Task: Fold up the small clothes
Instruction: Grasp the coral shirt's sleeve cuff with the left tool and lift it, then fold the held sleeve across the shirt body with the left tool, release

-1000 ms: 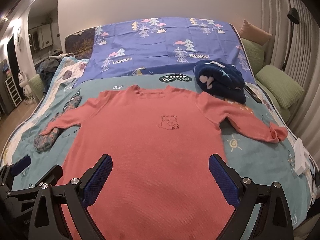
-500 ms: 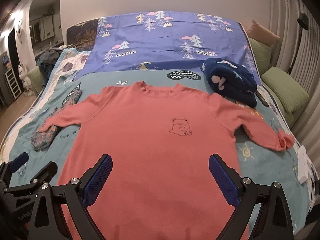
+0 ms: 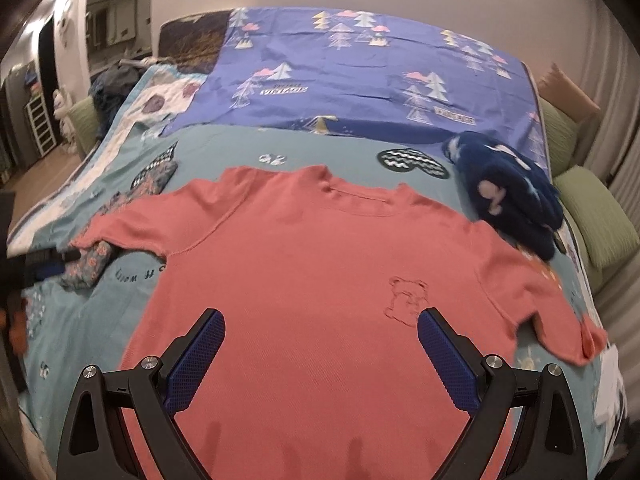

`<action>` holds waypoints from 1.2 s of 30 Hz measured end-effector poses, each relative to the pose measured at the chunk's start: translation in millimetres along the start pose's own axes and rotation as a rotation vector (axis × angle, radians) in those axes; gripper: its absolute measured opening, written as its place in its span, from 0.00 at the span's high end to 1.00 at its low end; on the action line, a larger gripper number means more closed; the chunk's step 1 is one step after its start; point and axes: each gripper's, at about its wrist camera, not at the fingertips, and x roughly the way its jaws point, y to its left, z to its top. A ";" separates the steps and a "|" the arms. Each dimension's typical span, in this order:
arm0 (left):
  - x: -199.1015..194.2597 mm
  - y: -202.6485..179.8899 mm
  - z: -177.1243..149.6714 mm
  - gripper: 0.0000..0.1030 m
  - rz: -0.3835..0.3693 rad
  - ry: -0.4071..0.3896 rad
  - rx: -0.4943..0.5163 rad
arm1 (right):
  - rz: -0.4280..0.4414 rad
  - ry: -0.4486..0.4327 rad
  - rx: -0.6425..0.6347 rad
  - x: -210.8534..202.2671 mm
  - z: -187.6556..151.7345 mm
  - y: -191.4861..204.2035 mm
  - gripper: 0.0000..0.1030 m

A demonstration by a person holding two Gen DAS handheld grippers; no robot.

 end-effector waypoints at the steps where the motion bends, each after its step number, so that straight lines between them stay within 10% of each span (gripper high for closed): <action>1: 7.6 9.1 4.0 0.46 0.002 0.017 -0.033 | 0.001 0.003 -0.008 5.3 1.5 2.1 0.04; 12: 71.2 69.2 28.7 0.48 -0.166 0.060 -0.473 | 0.022 0.047 -0.027 41.4 5.6 11.2 0.04; 15: 66.9 67.2 38.7 0.94 -0.153 0.008 -0.472 | 0.006 0.033 -0.048 41.9 4.7 12.6 0.04; 17: 58.9 64.4 44.3 0.94 -0.153 -0.031 -0.460 | 0.004 0.028 -0.060 41.4 3.5 12.8 0.04; 29: -54.4 -137.2 34.6 0.95 -0.261 -0.262 0.114 | 0.035 0.013 0.081 33.1 -4.5 -38.8 0.04; 36: -57.0 -294.4 -57.7 0.94 -0.423 -0.157 0.501 | 0.023 0.008 0.217 23.2 -15.4 -98.1 0.04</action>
